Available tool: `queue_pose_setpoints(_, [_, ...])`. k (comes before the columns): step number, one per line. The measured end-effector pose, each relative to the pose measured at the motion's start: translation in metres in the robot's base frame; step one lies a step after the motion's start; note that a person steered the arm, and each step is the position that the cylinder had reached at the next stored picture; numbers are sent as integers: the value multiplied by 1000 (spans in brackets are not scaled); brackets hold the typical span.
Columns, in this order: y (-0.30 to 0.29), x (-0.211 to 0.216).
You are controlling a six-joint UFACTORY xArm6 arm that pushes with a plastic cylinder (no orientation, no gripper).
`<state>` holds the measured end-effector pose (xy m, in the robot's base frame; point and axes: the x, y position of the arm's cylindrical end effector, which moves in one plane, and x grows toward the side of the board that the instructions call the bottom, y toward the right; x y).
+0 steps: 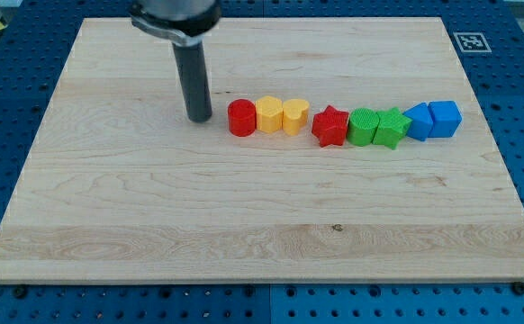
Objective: Push the yellow hexagon a bit down
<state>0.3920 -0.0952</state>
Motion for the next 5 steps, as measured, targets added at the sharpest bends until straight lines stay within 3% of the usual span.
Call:
queue_pose_setpoints(1, [10, -27])
queue_pose_setpoints(3, [75, -27])
queue_pose_setpoints(5, [85, -19])
